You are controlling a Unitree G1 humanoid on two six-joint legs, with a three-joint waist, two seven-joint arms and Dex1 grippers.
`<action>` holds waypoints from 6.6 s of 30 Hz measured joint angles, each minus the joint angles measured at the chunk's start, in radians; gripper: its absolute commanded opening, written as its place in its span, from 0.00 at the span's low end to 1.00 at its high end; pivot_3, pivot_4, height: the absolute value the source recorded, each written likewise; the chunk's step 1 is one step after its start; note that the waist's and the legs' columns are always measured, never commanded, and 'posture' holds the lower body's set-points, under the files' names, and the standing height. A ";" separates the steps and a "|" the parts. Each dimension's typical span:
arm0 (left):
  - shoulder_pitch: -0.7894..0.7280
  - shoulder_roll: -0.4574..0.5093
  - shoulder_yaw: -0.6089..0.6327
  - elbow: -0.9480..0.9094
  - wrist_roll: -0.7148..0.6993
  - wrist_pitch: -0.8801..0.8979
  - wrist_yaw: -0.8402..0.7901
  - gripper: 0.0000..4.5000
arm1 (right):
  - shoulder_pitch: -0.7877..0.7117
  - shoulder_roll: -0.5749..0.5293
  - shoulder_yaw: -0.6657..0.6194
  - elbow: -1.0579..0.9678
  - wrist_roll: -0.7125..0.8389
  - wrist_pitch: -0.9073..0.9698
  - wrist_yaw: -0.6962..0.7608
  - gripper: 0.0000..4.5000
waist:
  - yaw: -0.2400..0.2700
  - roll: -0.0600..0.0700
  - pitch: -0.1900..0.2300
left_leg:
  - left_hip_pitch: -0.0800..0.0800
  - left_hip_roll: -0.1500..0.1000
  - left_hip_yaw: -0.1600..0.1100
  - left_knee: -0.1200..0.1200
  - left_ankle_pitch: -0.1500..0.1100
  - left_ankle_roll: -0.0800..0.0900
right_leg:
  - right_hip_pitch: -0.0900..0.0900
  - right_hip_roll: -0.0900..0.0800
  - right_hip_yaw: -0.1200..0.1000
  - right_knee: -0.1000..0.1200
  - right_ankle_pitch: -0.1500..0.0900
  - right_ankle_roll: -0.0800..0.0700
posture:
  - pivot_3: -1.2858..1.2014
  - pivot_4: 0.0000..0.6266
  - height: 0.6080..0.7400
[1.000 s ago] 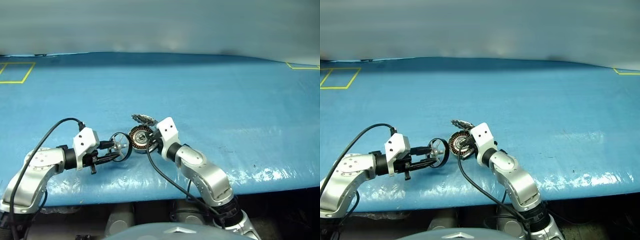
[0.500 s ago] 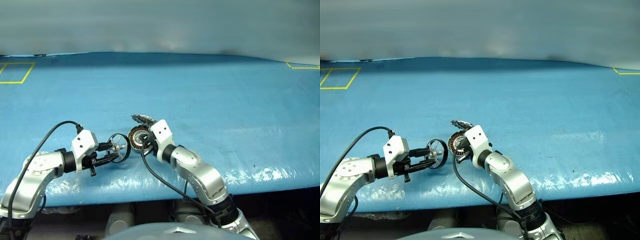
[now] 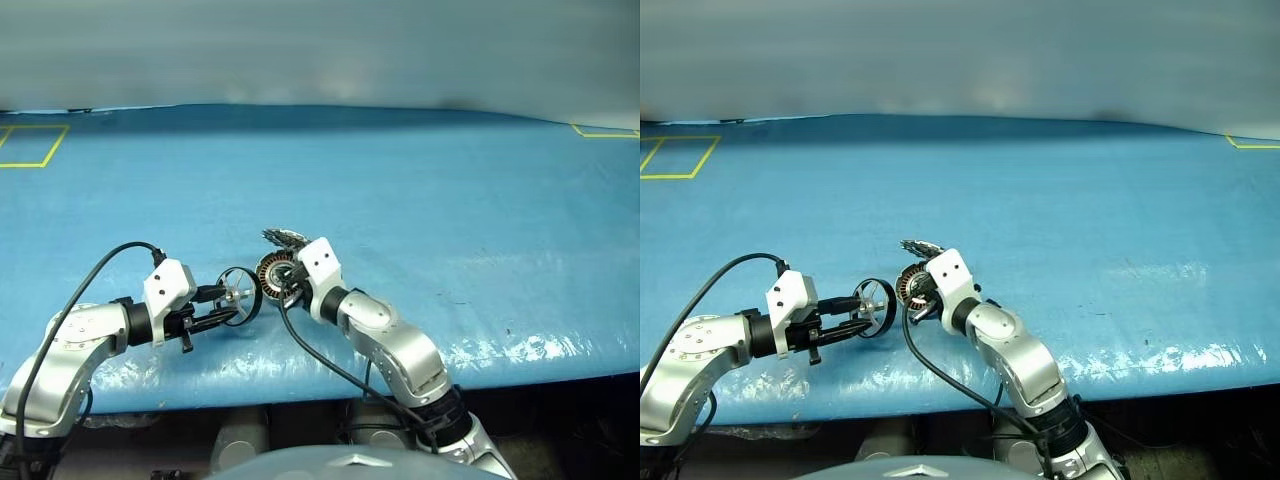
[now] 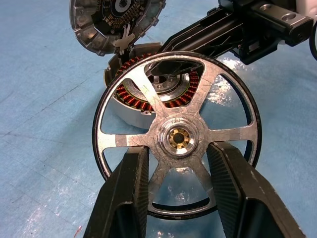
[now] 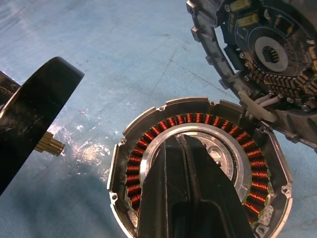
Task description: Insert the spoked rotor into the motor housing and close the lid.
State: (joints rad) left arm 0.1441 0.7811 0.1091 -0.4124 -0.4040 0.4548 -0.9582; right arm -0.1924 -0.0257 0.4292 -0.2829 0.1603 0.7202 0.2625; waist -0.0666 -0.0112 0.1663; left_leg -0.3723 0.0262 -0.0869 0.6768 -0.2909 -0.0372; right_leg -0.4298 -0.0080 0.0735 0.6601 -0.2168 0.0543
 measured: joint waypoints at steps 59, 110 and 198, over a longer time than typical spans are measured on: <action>0.026 0.004 -0.012 -0.019 -0.008 0.020 0.021 0.34 | -0.004 0.025 -0.002 0.041 -0.001 0.009 0.031 0.00 | -0.001 0.000 0.000 | 0.007 0.001 0.000 -0.016 0.000 -0.001 | 0.000 0.000 -0.001 -0.001 -0.003 -0.003 | 0.52 0.24 1.00; -0.086 0.026 -0.023 0.029 0.004 0.013 -0.034 0.34 | -0.019 -0.017 -0.017 -0.123 0.100 0.244 -0.022 0.00 | -0.003 -0.001 0.000 | 0.008 0.001 0.000 -0.018 0.000 -0.001 | 0.000 0.000 -0.002 -0.001 -0.003 -0.004 | 0.52 0.24 1.00; -0.893 -0.093 -0.513 0.714 0.365 -0.291 -0.570 0.34 | 0.453 -0.170 -0.148 0.000 0.075 -0.624 0.218 0.00 | 0.006 -0.004 0.003 | 0.007 0.000 0.000 -0.014 0.000 -0.001 | 0.002 0.001 0.000 0.001 -0.003 -0.002 | 0.52 0.24 1.00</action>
State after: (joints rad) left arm -0.7486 0.6885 -0.4038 0.3020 -0.0395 0.1643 -1.5285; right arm 0.2602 -0.1960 0.2815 -0.2829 0.2351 0.0959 0.4800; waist -0.0604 -0.0148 0.1690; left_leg -0.3649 0.0266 -0.0869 0.6632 -0.2905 -0.0377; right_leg -0.4281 -0.0066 0.0734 0.6614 -0.2203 0.0521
